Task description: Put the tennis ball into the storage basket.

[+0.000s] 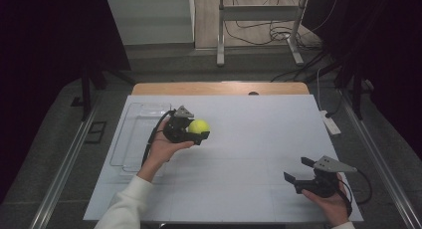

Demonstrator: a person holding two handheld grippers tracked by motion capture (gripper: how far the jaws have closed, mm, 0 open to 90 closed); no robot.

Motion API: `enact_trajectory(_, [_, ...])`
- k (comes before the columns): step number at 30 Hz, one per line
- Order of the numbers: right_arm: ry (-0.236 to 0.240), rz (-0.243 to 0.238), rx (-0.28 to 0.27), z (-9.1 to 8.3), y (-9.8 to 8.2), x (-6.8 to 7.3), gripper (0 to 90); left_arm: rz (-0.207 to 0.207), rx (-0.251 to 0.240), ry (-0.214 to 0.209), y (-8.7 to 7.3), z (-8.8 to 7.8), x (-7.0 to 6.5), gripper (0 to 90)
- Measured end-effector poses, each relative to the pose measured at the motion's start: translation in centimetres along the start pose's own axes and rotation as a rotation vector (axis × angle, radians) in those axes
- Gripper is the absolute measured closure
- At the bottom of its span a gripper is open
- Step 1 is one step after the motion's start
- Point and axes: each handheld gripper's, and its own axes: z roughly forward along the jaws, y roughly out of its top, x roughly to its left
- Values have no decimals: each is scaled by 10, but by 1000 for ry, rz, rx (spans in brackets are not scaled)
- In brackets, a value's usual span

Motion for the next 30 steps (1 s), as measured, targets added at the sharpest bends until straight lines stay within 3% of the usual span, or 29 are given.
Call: enact_trajectory(30, [-5, 0, -1, -1, 0, 0, 105, -29, -121, 19, 3, -29, 9, 270])
